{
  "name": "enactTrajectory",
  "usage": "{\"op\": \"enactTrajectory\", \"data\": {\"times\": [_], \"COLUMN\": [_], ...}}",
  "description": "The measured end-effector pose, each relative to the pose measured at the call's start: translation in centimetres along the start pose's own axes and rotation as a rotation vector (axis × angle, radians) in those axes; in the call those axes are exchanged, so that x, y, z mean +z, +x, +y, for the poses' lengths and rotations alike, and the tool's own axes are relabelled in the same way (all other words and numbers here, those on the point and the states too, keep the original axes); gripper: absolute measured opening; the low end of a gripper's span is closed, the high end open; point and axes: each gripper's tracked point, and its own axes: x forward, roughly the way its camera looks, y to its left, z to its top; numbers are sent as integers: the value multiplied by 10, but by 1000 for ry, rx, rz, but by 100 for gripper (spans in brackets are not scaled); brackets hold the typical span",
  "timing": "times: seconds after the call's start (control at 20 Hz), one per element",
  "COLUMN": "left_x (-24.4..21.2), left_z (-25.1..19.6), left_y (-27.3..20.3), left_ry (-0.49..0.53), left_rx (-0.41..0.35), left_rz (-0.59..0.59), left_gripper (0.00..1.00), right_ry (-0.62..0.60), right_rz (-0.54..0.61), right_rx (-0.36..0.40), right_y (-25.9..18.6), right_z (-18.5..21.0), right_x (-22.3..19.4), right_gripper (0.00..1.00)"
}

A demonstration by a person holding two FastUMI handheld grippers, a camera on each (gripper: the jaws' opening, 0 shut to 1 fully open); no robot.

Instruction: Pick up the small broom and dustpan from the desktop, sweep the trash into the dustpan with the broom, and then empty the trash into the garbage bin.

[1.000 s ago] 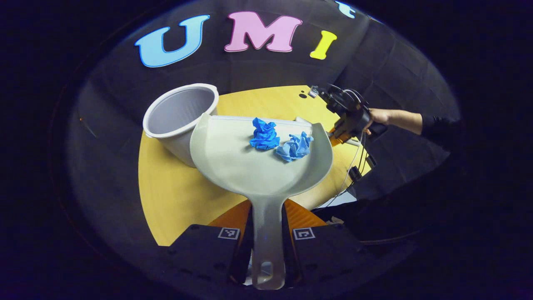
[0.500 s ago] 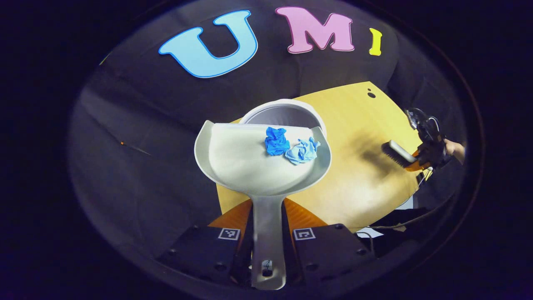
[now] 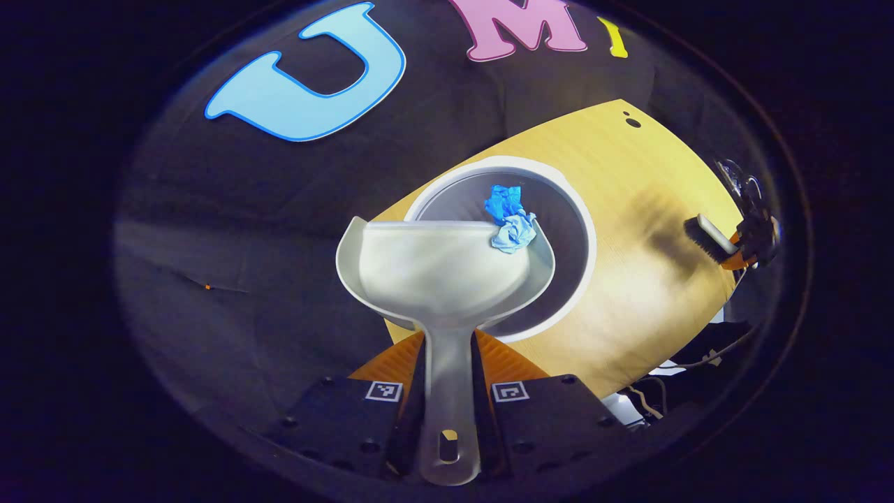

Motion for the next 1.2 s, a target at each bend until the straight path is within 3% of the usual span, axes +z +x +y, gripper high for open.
{"op": "enactTrajectory", "data": {"times": [0.15,0.2,0.35,0.4,0.45,0.7,1.0,1.2], "left_x": [1,1,4,6,8,7,37,50], "left_z": [8,7,6,4,0,-25,-143,-232], "left_y": [1,-1,-8,-16,-23,-63,-134,-124], "left_ry": [105,104,53,22,-10,-119,-121,-157], "left_rx": [74,86,100,102,96,76,-78,-236], "left_rz": [7,8,-45,-76,-111,-333,-597,-665], "left_gripper": [31,30,30,30,30,30,29,30], "right_ry": [13,13,14,18,23,35,81,139], "right_rz": [-6,-11,-26,-27,-26,-35,-74,-100], "right_rx": [6,8,16,17,13,-12,-50,-85], "right_y": [0,0,-3,-3,-4,-11,-16,-23], "right_z": [2,2,3,2,2,2,-2,-20], "right_x": [0,2,4,4,4,7,7,-1], "right_gripper": [24,29,24,29,24,24,24,24]}}
